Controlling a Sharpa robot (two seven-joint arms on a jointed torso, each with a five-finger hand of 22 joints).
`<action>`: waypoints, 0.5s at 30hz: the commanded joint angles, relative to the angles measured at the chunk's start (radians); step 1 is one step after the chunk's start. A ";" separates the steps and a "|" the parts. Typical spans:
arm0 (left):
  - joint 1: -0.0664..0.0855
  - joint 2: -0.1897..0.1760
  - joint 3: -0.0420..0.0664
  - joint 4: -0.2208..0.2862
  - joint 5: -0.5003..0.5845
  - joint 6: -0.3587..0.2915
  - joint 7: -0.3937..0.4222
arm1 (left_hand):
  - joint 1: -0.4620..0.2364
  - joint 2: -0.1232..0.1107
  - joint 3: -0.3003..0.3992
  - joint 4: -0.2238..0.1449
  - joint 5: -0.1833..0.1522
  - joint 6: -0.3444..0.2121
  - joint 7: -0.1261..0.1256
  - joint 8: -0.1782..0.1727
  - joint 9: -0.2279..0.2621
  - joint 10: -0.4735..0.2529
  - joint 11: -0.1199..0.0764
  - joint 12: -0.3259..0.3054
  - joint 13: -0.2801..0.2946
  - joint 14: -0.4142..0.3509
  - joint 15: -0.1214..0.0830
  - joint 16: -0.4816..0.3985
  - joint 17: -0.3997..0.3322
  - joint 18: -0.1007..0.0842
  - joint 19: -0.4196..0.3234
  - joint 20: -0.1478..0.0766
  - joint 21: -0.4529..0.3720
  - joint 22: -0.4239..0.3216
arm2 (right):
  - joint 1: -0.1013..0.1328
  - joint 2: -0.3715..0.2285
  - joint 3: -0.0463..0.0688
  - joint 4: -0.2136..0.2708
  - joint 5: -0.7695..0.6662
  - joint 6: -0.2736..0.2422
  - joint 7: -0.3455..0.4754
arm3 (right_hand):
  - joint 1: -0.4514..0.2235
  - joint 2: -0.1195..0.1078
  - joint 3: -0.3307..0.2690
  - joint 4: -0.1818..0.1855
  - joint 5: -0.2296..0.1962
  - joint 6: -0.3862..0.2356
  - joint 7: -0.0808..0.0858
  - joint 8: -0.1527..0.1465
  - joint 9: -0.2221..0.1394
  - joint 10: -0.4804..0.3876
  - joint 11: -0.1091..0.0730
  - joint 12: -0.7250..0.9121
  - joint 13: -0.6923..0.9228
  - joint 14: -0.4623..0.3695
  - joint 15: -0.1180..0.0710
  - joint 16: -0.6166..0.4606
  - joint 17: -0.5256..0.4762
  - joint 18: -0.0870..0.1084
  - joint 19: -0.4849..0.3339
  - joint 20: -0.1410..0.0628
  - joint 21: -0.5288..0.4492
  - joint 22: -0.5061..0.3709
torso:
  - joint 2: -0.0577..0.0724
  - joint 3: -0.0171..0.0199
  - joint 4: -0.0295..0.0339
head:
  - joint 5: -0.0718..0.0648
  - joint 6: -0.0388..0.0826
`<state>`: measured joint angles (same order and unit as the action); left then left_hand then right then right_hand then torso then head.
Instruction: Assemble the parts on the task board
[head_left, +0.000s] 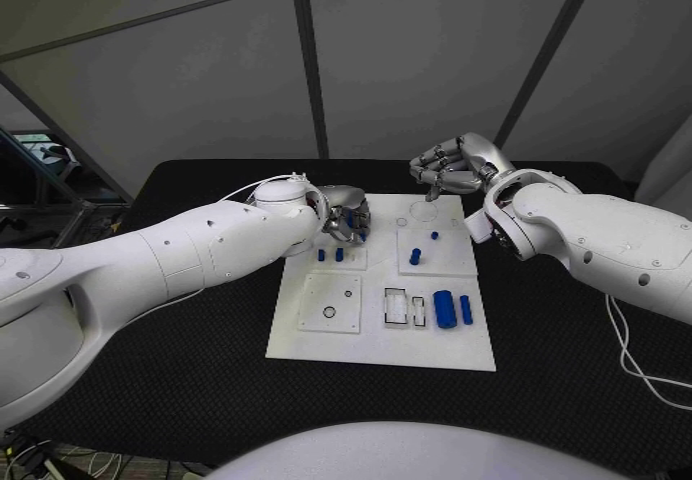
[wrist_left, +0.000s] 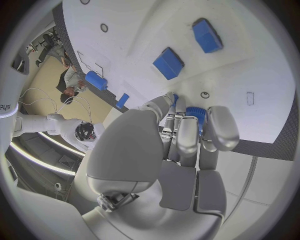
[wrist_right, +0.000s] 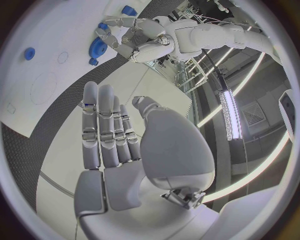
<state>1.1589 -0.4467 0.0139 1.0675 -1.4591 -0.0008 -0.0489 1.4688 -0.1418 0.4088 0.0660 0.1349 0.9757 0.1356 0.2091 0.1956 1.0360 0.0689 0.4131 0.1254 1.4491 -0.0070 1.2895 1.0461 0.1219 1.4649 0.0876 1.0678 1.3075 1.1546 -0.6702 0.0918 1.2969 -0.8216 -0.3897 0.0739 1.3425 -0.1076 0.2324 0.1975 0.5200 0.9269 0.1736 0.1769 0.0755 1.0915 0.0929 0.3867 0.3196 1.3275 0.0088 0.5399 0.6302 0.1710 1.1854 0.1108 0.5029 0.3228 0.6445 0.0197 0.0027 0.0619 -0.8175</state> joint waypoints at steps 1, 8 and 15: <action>-0.005 -0.004 -0.003 0.005 -0.002 -0.006 0.004 | 0.002 0.003 0.007 0.000 0.004 0.009 -0.002 -0.006 -0.002 0.010 -0.002 -0.004 0.001 0.001 -0.007 0.003 -0.001 -0.043 0.025 -0.006 0.014 0.124 | 0.002 0.001 0.001 0.002 -0.002 0.005 0.007 | 0.007 -0.002 0.007 0.001 0.006 -0.006 0.002 0.003 0.001 -0.007 -0.002 0.007 -0.002 -0.003 0.003 -0.005 0.001 0.011 0.008 0.003 -0.007 -0.002 | 0.000 0.0000 -0.0005 | -0.001 0.003; -0.005 -0.024 0.001 0.032 0.027 -0.046 0.014 | -0.003 -0.001 0.009 -0.001 0.004 0.011 0.003 -0.009 -0.004 0.012 0.002 -0.008 0.000 0.001 -0.005 0.004 -0.006 -0.045 0.027 -0.006 0.029 0.130 | 0.002 -0.001 0.001 0.002 -0.002 0.005 0.007 | 0.007 -0.002 0.007 0.001 0.006 -0.006 0.002 0.003 0.001 -0.007 -0.002 0.007 -0.002 -0.003 0.003 -0.005 0.001 0.011 0.008 0.003 -0.007 -0.002 | 0.000 -0.0002 0.0002 | -0.002 0.007; -0.010 -0.044 0.027 0.061 0.045 -0.069 0.019 | -0.012 -0.007 0.010 0.000 0.003 0.013 0.008 -0.012 -0.006 0.013 0.005 -0.013 -0.001 0.001 -0.002 0.004 -0.010 -0.046 0.028 -0.004 0.032 0.133 | 0.002 -0.002 0.000 0.000 -0.002 0.005 0.008 | 0.007 -0.002 0.007 0.001 0.006 -0.006 0.002 0.003 0.001 -0.007 -0.002 0.007 -0.002 -0.003 0.003 -0.005 0.001 0.011 0.008 0.003 -0.007 -0.002 | -0.001 -0.0006 0.0010 | -0.002 0.012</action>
<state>1.1489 -0.4878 0.0385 1.1211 -1.4364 -0.0396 -0.0429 1.4633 -0.1472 0.4156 0.0648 0.1349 0.9866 0.1392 0.2006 0.1906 1.0476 0.0716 0.4021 0.1248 1.4491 -0.0070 1.2895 1.0368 0.1220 1.4649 0.0876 1.0942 1.3075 1.1546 -0.6719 0.0918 1.2960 -0.8217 -0.3893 0.0743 1.3425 -0.1076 0.2324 0.1975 0.5200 0.9269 0.1737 0.1769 0.0754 1.0915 0.0929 0.3867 0.3189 1.3275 0.0088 0.5399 0.6301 0.1710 1.1854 0.1109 0.5029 0.3220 0.6442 0.0193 0.0027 0.0595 -0.8072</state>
